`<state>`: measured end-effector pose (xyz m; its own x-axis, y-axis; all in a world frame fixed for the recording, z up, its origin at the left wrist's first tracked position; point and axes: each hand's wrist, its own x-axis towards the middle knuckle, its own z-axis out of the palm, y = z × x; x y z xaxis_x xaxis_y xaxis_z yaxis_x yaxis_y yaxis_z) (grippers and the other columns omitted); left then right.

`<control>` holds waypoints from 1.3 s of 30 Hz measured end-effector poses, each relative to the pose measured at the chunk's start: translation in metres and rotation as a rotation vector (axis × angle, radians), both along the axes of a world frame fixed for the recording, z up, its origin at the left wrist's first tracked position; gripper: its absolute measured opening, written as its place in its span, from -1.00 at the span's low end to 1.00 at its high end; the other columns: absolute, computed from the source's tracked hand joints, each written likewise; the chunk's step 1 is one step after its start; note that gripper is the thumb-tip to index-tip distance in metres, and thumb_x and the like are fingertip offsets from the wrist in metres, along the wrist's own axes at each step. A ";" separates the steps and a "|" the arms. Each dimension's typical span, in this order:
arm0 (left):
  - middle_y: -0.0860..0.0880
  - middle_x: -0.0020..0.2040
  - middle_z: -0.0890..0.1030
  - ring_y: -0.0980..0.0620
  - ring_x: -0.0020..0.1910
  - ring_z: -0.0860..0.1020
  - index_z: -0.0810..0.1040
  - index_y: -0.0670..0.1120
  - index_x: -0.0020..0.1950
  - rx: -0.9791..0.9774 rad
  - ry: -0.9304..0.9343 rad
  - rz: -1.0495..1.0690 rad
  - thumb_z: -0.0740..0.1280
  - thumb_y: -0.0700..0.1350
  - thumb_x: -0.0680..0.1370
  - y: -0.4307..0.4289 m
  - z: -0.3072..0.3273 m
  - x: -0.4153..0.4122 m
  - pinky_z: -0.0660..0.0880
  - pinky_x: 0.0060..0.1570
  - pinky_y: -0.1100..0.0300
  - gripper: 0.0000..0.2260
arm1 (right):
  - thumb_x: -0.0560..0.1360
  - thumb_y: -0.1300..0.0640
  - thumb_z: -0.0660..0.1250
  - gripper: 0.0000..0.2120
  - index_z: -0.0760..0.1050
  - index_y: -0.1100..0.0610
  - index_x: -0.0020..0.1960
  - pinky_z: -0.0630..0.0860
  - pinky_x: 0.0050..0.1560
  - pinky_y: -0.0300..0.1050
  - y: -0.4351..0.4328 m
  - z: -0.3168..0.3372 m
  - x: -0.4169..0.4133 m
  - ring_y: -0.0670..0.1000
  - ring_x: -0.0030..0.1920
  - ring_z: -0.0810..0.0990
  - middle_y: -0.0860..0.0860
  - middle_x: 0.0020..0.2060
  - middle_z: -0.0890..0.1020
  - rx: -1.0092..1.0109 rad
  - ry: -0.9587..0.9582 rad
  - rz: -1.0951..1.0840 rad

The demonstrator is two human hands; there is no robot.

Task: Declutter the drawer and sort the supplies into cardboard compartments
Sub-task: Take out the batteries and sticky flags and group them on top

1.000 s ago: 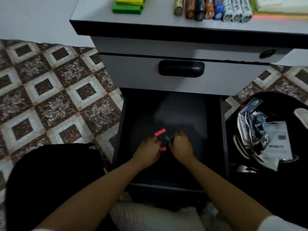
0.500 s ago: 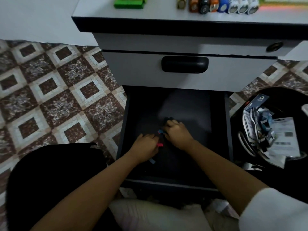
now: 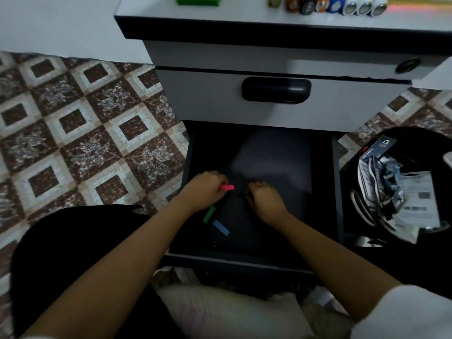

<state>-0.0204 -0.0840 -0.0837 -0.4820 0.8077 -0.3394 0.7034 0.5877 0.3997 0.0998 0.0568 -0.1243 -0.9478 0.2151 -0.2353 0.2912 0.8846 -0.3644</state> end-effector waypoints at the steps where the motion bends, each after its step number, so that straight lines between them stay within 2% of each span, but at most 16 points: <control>1: -0.16 0.10 0.56 -0.14 0.09 0.53 0.55 -0.15 0.17 0.009 -0.007 0.013 0.29 -0.12 0.51 -0.001 0.001 -0.002 0.44 0.14 0.02 -0.75 | 0.51 0.21 0.27 -0.83 0.51 0.29 0.04 0.42 -0.01 -0.06 -0.005 0.000 0.003 0.19 0.04 0.54 0.21 0.01 0.59 -0.091 0.007 -0.069; 4: -0.18 0.08 0.57 -0.16 0.08 0.54 0.56 -0.17 0.13 0.016 -0.031 0.035 0.30 -0.14 0.50 -0.003 0.002 -0.007 0.44 0.14 0.03 -0.76 | 0.49 0.22 0.32 -0.85 0.55 0.27 0.01 0.47 -0.03 -0.11 -0.028 0.000 0.013 0.13 -0.01 0.58 0.18 -0.01 0.62 -0.309 -0.013 -0.143; 8: -0.21 0.07 0.57 -0.17 0.09 0.53 0.56 -0.20 0.13 -0.022 -0.054 0.037 0.30 -0.14 0.52 -0.005 0.003 -0.005 0.43 0.13 0.05 -0.77 | 0.49 0.17 0.34 -0.80 0.57 0.27 0.04 0.51 -0.01 -0.06 -0.060 0.000 0.017 0.16 0.02 0.60 0.21 0.00 0.64 -0.398 -0.120 -0.092; 14: -0.20 0.04 0.59 -0.15 0.06 0.54 0.57 -0.22 0.09 -0.024 -0.066 0.080 0.30 -0.14 0.52 -0.010 0.005 -0.002 0.44 0.06 0.08 -0.79 | 0.57 0.12 0.22 -0.74 0.43 0.29 0.15 0.48 -0.03 0.04 -0.073 -0.007 0.014 0.29 0.04 0.57 0.31 0.05 0.58 -0.228 -0.203 0.002; 18: -0.20 0.05 0.60 -0.15 0.07 0.54 0.57 -0.23 0.09 -0.025 -0.074 0.097 0.30 -0.14 0.53 -0.009 0.007 0.000 0.43 0.05 0.10 -0.78 | 0.57 0.28 0.14 -0.73 0.39 0.31 0.24 0.44 0.10 0.04 -0.075 -0.004 0.011 0.25 0.17 0.50 0.28 0.18 0.50 -0.062 -0.241 0.108; 22: -0.21 0.04 0.60 -0.16 0.06 0.54 0.57 -0.24 0.09 -0.052 -0.082 0.121 0.29 -0.14 0.53 -0.010 0.006 0.002 0.44 0.03 0.09 -0.78 | 0.53 0.30 0.16 -0.71 0.40 0.29 0.25 0.38 0.18 0.01 -0.076 -0.005 0.012 0.20 0.25 0.39 0.23 0.24 0.41 -0.011 -0.214 0.131; 27: -0.26 -0.02 0.60 -0.22 0.00 0.57 0.54 -0.27 -0.02 -0.090 -0.076 0.219 0.27 -0.13 0.54 -0.016 0.000 0.016 0.48 -0.06 0.05 -0.80 | 0.51 0.36 0.14 -0.72 0.40 0.31 0.21 0.46 0.08 0.06 -0.073 -0.004 0.014 0.26 0.15 0.52 0.27 0.15 0.53 -0.055 -0.257 0.154; 29: -0.26 -0.01 0.59 -0.24 -0.01 0.57 0.52 -0.27 -0.02 -0.114 -0.073 0.273 0.25 -0.13 0.56 -0.019 -0.003 0.025 0.49 -0.08 0.05 -0.80 | 0.52 0.32 0.16 -0.77 0.44 0.29 0.14 0.47 0.03 0.03 -0.068 -0.008 0.019 0.25 0.09 0.56 0.27 0.08 0.58 -0.162 -0.238 0.079; 32: -0.27 -0.04 0.59 -0.27 -0.04 0.57 0.50 -0.26 -0.06 -0.127 -0.057 0.353 0.22 -0.14 0.57 -0.025 -0.010 0.040 0.49 -0.11 0.00 -0.81 | 0.51 0.23 0.28 -0.96 0.49 0.19 -0.07 0.44 -0.06 -0.07 -0.054 -0.008 0.026 0.19 -0.01 0.60 0.24 -0.04 0.63 -0.345 -0.162 -0.134; 34: -0.28 -0.05 0.58 -0.29 -0.05 0.57 0.50 -0.28 -0.06 -0.141 -0.038 0.392 0.20 -0.18 0.57 -0.027 -0.014 0.049 0.48 -0.15 -0.01 -0.83 | 0.48 0.21 0.36 -0.89 0.43 0.09 -0.15 0.42 -0.16 -0.21 -0.044 -0.007 0.029 0.08 -0.16 0.61 0.21 -0.10 0.66 -0.443 -0.127 -0.271; 36: -0.28 -0.03 0.58 -0.28 -0.04 0.57 0.50 -0.29 -0.02 -0.165 -0.009 0.420 0.18 -0.20 0.58 -0.028 -0.016 0.056 0.46 -0.17 -0.01 -0.83 | 0.46 0.23 0.39 -0.83 0.41 0.09 -0.20 0.36 -0.33 -0.42 -0.037 -0.005 0.030 -0.12 -0.35 0.50 0.21 -0.16 0.65 -0.534 -0.096 -0.393; 39: -0.28 0.02 0.57 -0.28 0.00 0.56 0.49 -0.29 0.02 -0.187 0.014 0.425 0.16 -0.23 0.58 -0.029 -0.019 0.061 0.47 -0.11 -0.02 -0.83 | 0.42 0.28 0.42 -0.89 0.49 0.17 -0.14 0.33 -0.40 -0.50 -0.030 -0.004 0.029 -0.21 -0.39 0.38 0.10 -0.29 0.55 -0.630 -0.086 -0.499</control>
